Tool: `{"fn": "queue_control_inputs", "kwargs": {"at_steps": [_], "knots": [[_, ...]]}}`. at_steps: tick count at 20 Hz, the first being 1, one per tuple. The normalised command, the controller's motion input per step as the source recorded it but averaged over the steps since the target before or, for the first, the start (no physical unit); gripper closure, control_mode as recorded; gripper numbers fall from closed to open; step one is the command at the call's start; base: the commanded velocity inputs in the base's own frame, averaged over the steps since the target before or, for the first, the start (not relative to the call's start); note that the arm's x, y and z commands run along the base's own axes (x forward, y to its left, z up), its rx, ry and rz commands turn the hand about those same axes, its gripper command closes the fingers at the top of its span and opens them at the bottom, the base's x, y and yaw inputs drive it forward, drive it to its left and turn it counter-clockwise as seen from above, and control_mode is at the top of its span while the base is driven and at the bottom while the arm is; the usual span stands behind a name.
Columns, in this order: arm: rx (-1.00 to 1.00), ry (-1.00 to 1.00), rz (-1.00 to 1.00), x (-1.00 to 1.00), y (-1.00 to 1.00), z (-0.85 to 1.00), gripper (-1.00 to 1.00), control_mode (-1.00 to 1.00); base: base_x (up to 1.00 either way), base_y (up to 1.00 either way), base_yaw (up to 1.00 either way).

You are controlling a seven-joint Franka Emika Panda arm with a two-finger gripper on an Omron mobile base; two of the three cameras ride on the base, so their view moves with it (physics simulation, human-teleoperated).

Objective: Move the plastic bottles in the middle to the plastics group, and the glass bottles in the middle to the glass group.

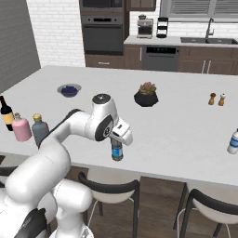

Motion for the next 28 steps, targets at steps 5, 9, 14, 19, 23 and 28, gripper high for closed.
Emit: {"fn": "queue_control_inputs", "kwargs": {"at_steps": [5, 9, 14, 19, 23, 28], "knots": [[0.0, 0.0, -0.01, 0.0, -1.0, 0.22, 1.0, -1.0, 0.0, 0.0, 0.0], [0.0, 0.0, -0.01, 0.0, -1.0, 0.28, 1.0, -1.0, 0.0, 0.0, 0.0], [0.0, 0.01, -0.02, 0.0, -1.0, 0.28, 1.0, -1.0, 0.0, 0.0, 0.0], [0.0, 0.0, -0.04, 0.0, -1.0, 0.28, 1.0, -1.0, 0.0, 0.0, 0.0], [0.0, 0.0, -0.06, 0.0, -0.89, 0.15, 1.0, -1.0, 0.0, 0.0, 0.0], [-0.01, 0.0, -0.07, 0.0, -0.59, -0.03, 1.0, -1.0, 0.0, 0.0, 0.0]]}}
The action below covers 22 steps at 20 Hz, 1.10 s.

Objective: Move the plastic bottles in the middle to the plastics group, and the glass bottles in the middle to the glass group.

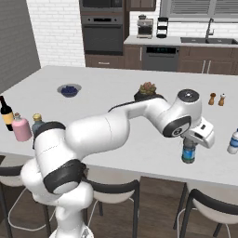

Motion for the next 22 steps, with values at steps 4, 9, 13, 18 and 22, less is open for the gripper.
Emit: {"fn": "queue_control_inputs", "kwargs": {"at_steps": [4, 9, 13, 18, 22], "knots": [[-0.04, 0.0, -0.09, 0.0, -0.36, -0.06, 1.0, -1.0, 0.0, 0.0, 0.0], [0.0, 0.0, -0.11, 0.0, -0.43, 0.0, 1.0, -1.0, 0.0, 0.0, 0.0], [0.0, -0.03, -0.14, 0.0, -0.3, 0.0, 1.0, -1.0, 0.0, 0.0, 0.0], [0.0, -0.08, -0.13, 0.0, -0.18, 0.0, 1.0, -1.0, 0.0, 0.0, 0.0], [0.04, -0.08, -0.05, 0.0, -0.16, 0.0, 1.0, -1.0, 0.0, 0.0, 0.0]]}}
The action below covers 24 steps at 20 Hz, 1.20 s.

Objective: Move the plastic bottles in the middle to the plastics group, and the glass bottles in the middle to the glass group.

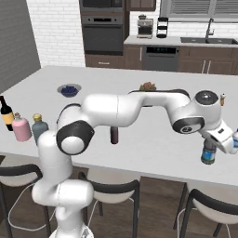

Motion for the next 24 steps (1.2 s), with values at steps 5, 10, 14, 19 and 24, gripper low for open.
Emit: {"fn": "queue_control_inputs", "kwargs": {"at_steps": [5, 10, 14, 19, 24], "knots": [[0.0, -0.15, -0.04, 0.0, -0.07, -0.1, 1.0, -1.0, 0.0, 0.0, 0.0], [0.0, -0.11, -0.07, 0.0, -0.02, 0.0, 1.0, -1.0, 0.0, 0.0, 0.0], [0.0, -0.01, -0.06, 0.0, 0.0, 0.03, 1.0, -1.0, 0.0, 0.0, 0.0], [0.0, 0.0, -0.06, 0.0, -0.18, 0.0, 1.0, -1.0, 0.0, 0.0, 0.0], [-0.01, 0.0, -0.05, 0.0, -0.16, -0.04, 1.0, -1.0, 0.0, 0.0, 0.0]]}}
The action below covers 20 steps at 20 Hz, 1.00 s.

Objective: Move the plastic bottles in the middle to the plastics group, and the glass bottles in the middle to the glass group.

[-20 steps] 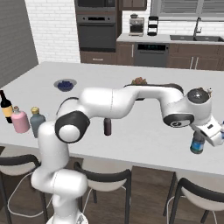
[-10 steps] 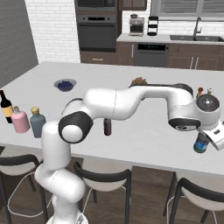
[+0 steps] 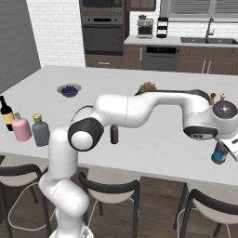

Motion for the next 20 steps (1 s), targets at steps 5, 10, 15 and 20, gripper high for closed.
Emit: {"fn": "queue_control_inputs", "kwargs": {"at_steps": [5, 10, 15, 20], "knots": [[-0.02, 0.0, -0.04, 0.0, -0.05, -0.14, 1.0, -1.0, 0.0, 0.0, 0.0], [-0.01, 0.0, -0.03, 0.0, -0.03, -0.12, 1.0, -1.0, 0.0, 0.0, 0.0], [-0.05, 0.0, -0.03, 0.01, 0.0, -0.18, 1.0, -1.0, 0.0, 0.0, 0.0], [-0.03, 0.0, -0.01, 0.2, 0.0, -0.1, 1.0, -1.0, 0.0, 0.0, 0.0]]}}
